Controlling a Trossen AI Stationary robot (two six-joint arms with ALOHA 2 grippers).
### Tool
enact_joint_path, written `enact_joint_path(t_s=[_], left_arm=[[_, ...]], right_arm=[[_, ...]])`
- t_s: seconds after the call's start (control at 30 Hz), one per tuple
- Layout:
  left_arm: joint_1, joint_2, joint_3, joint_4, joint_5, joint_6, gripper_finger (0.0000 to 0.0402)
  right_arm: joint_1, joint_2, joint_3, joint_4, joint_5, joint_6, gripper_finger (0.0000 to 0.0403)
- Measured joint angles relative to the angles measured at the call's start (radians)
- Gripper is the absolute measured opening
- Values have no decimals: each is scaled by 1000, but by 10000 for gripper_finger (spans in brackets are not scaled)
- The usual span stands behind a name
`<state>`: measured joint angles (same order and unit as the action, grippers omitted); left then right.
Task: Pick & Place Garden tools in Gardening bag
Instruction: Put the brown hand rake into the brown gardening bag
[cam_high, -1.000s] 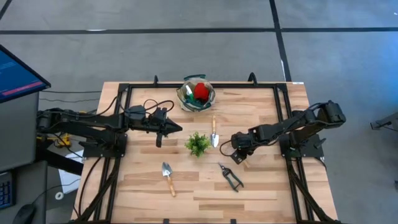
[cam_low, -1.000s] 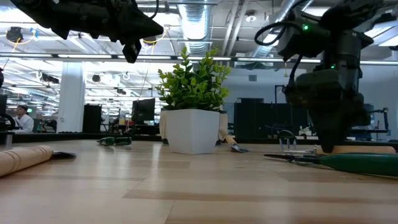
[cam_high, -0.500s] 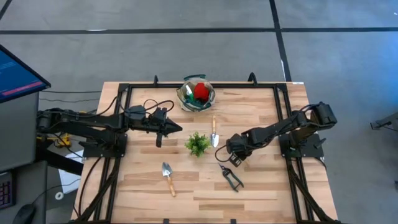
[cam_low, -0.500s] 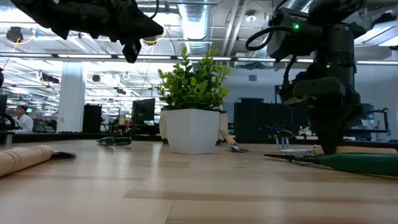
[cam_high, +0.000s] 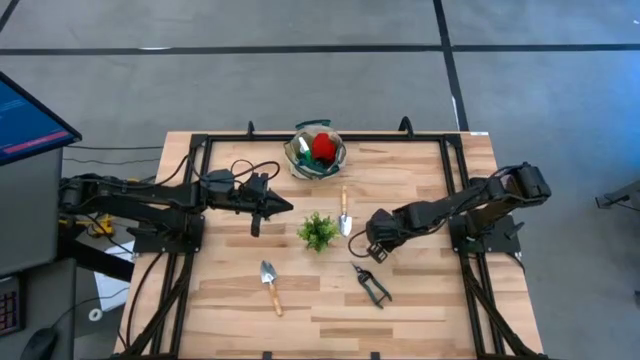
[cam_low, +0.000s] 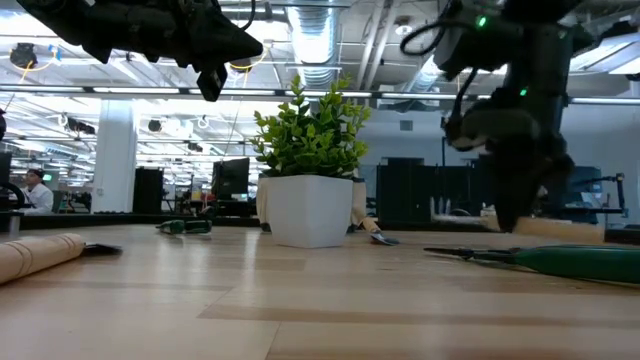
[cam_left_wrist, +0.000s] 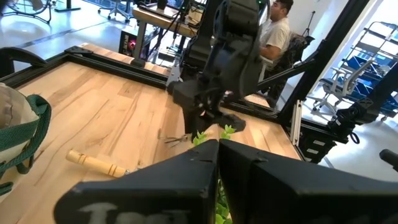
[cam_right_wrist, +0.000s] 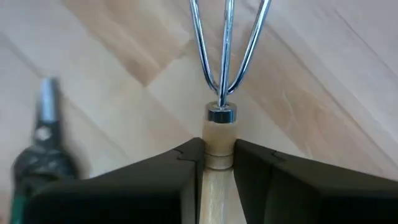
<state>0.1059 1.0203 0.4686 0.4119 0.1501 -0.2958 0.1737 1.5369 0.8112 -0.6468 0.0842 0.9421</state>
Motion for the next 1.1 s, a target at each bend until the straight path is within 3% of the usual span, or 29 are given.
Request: enact_joint_path(t_s=[0.33, 0.7, 1.1], left_arm=[[0, 0, 0, 1, 0, 0, 2], [0, 0, 0, 2, 0, 0, 2], [0, 0, 0, 9, 0, 0, 2]], right_arm=[[-23, -177, 1, 36, 160, -57, 51], [-136, -274, 2, 368, 416, -288, 51], [-383, -268, 2, 683, 376, -540, 51]])
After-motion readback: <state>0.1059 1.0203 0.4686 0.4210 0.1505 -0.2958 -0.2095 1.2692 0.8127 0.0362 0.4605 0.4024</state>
